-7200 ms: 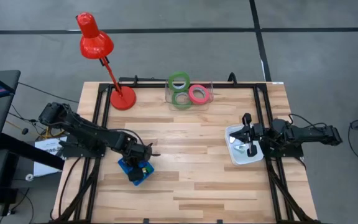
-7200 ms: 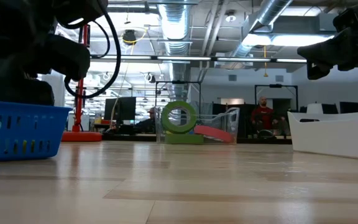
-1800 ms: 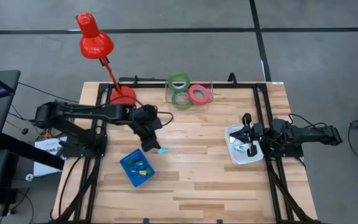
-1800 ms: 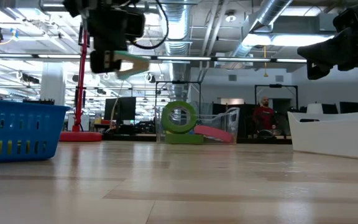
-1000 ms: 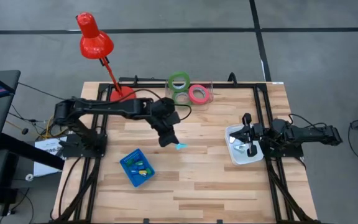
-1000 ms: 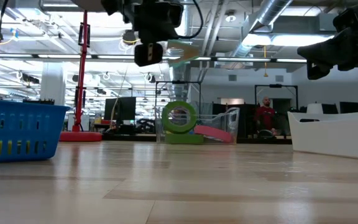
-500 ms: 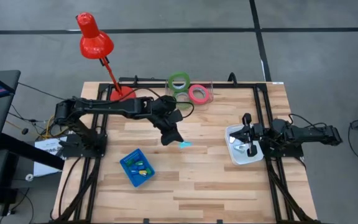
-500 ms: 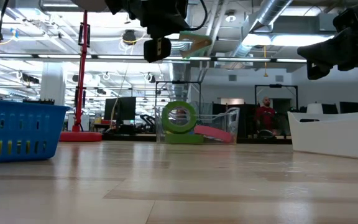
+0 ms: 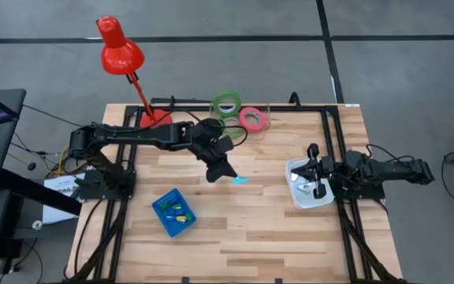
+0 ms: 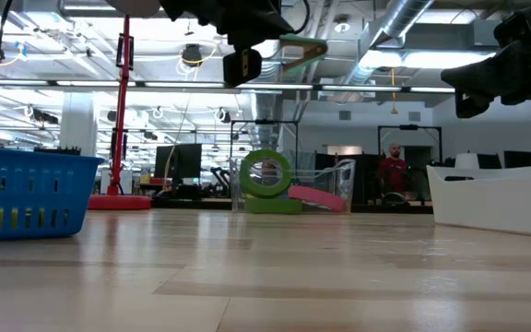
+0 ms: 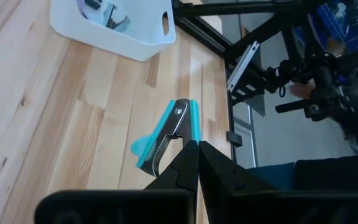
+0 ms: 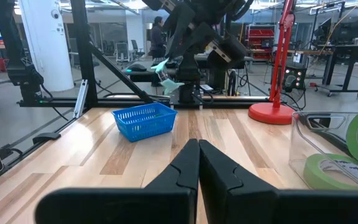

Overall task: Pick and place Stapler, Stapler remover, tape
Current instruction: Put the light blue stapler remover into the white bin

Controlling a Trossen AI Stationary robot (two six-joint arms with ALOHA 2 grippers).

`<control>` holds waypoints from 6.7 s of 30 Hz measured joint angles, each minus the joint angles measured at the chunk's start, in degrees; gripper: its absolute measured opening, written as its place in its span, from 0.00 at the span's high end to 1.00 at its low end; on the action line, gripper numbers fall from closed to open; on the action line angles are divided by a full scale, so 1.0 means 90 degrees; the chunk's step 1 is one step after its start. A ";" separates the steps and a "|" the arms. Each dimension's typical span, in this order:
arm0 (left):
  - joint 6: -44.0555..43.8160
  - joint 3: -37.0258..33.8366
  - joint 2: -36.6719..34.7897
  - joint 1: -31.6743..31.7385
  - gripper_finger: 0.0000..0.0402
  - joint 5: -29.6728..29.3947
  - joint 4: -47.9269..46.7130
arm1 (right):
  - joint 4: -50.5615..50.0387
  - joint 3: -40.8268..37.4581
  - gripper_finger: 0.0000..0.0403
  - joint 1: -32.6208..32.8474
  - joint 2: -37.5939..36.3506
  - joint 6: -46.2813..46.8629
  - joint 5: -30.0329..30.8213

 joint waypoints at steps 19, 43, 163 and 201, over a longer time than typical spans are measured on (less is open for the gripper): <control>-0.0110 0.0000 -0.0005 0.0000 0.99 0.0002 0.0238 | -0.0001 0.0000 1.00 -0.0001 0.0000 -0.0031 0.0002; -0.0275 0.0000 -0.0005 0.0000 0.99 0.0082 0.0323 | 0.2573 0.0000 1.00 -0.0001 -0.0001 0.0661 0.0014; -0.0722 -0.0008 -0.0010 0.0058 0.99 0.0216 0.1463 | 0.3142 0.5140 0.32 0.2768 0.9841 -0.1998 0.6109; -0.0708 -0.0003 -0.0005 0.0058 0.83 0.0218 0.1517 | 0.3141 0.5158 0.95 0.2923 0.9820 -0.1999 0.6948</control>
